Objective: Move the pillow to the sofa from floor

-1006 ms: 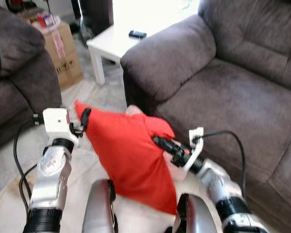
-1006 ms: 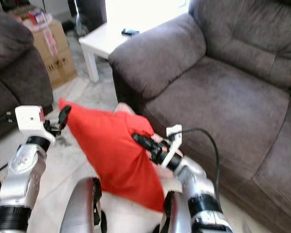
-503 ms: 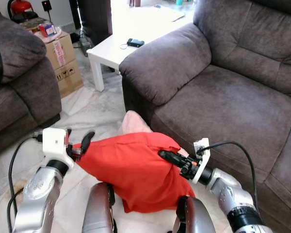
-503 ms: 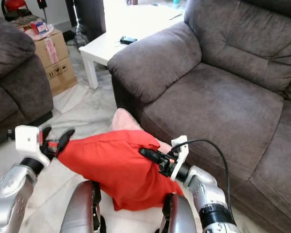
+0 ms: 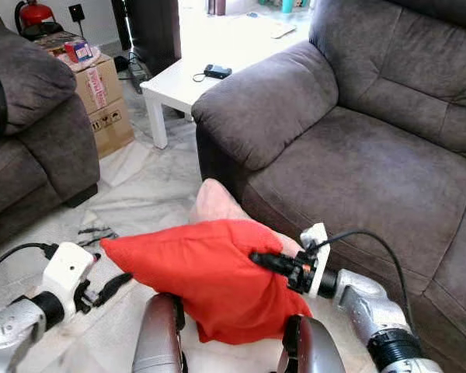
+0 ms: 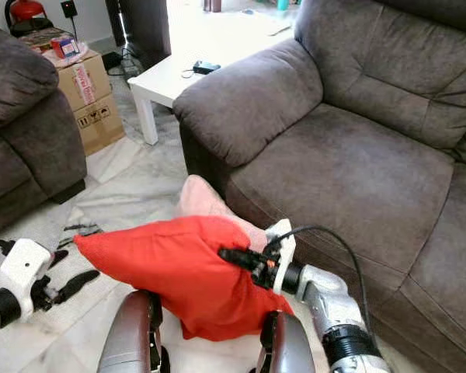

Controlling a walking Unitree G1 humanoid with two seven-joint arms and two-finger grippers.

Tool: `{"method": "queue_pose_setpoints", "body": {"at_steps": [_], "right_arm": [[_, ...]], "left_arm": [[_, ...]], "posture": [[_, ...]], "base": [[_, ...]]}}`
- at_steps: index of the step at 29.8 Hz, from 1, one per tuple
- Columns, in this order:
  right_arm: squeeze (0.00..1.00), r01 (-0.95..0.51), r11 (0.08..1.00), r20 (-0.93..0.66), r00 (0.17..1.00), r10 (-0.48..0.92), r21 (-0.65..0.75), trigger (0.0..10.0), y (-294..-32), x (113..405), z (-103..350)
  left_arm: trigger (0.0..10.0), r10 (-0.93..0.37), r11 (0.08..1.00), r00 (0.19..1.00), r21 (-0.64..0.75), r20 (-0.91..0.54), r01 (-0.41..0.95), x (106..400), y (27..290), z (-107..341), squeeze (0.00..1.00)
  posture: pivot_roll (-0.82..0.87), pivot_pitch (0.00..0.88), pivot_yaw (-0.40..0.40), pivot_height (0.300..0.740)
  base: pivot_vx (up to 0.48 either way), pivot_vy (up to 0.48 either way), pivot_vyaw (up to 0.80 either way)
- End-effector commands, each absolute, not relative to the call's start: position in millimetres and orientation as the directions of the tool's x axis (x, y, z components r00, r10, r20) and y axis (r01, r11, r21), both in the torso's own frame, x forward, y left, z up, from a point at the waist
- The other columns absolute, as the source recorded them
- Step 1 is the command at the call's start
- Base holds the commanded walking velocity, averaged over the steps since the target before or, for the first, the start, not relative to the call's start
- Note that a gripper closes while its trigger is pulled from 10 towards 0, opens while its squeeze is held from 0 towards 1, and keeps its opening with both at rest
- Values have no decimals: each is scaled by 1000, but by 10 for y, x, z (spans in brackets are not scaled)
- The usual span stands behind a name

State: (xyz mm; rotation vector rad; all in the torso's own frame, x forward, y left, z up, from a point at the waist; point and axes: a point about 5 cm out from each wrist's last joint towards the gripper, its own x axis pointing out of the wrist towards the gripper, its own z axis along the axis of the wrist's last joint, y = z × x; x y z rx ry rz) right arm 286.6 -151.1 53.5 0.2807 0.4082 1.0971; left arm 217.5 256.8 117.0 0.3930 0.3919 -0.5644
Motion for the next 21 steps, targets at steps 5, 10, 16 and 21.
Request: {"method": "queue_pose_setpoints", "body": {"at_steps": [5, 10, 16, 21], "right_arm": [[0, -872, 329, -307, 222, 926, 363, 10000, -1601, 2718, 454], [0, -877, 339, -344, 219, 913, 342, 10000, -1659, 2741, 453], [0, -796, 555, -207, 517, 831, 240, 10000, -1650, 3050, 663], [0, -695, 648, -31, 674, 738, 311, 10000, -1593, 3131, 772]], "left_arm": [[10000, -499, 681, 666, 225, -555, 697, 2151, 2565, 1089, 0], [10000, -501, 658, 651, 239, -569, 715, 2229, 2601, 1087, 0], [10000, -276, 820, 925, 438, -261, 368, 2625, 2751, 1345, 0], [10000, -97, 954, 995, 286, 15, 88, 2691, 2586, 1471, 0]], "posture": [[204, 104, -66, 568], [203, 106, -69, 568], [197, 100, -65, 568], [193, 101, -68, 568]], "base": [[0, 0, 0], [0, 0, 0], [0, 0, 0], [0, 0, 0]]}}
